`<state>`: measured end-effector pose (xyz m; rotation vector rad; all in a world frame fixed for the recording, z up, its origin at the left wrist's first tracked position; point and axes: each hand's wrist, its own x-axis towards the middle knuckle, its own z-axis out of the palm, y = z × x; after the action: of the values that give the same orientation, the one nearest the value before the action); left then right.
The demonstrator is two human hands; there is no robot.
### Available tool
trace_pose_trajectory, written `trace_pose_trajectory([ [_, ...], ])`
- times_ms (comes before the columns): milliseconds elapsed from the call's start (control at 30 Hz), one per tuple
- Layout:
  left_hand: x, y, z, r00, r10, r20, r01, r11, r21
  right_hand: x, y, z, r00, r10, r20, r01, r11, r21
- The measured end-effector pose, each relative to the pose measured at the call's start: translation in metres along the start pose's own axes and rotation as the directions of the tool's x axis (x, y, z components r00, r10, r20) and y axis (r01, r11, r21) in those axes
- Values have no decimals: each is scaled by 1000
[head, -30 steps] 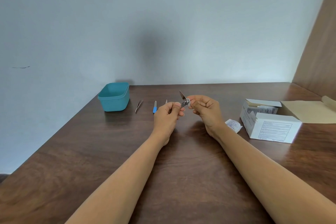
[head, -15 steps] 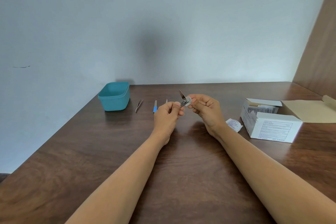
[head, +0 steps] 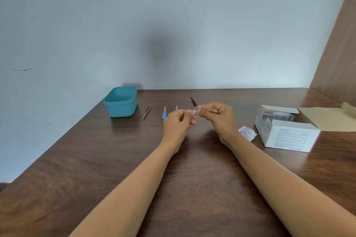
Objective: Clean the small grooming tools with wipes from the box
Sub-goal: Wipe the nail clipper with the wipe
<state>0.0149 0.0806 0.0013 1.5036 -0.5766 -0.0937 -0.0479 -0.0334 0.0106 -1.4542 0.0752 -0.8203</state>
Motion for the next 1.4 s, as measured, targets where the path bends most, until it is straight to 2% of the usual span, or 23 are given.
trace_pose_trajectory([
  [333, -2, 1, 0, 1000, 6, 23, -6, 1000, -17, 0, 3, 0, 1000, 24, 17, -23, 1000, -16],
  [667, -2, 0, -2, 999, 33, 41, -33, 999, 10, 0, 2, -1, 999, 18, -34, -18, 1000, -22],
  [867, -3, 2, -1, 998, 42, 37, -41, 999, -8, 0, 1, 1, 999, 33, 24, -33, 999, -8],
  [1133, -3, 3, -1, 996, 59, 73, -59, 998, -11, -1, -4, 0, 996, 64, -64, -64, 998, 15],
  [1267, -4, 3, 0, 993, 71, 90, -71, 997, 0, 0, -2, -3, 988, 154, -28, -153, 987, 39],
  [1400, -4, 4, -1, 993, 79, 90, -79, 997, 6, -1, -3, -3, 988, 153, 32, -154, 988, 18],
])
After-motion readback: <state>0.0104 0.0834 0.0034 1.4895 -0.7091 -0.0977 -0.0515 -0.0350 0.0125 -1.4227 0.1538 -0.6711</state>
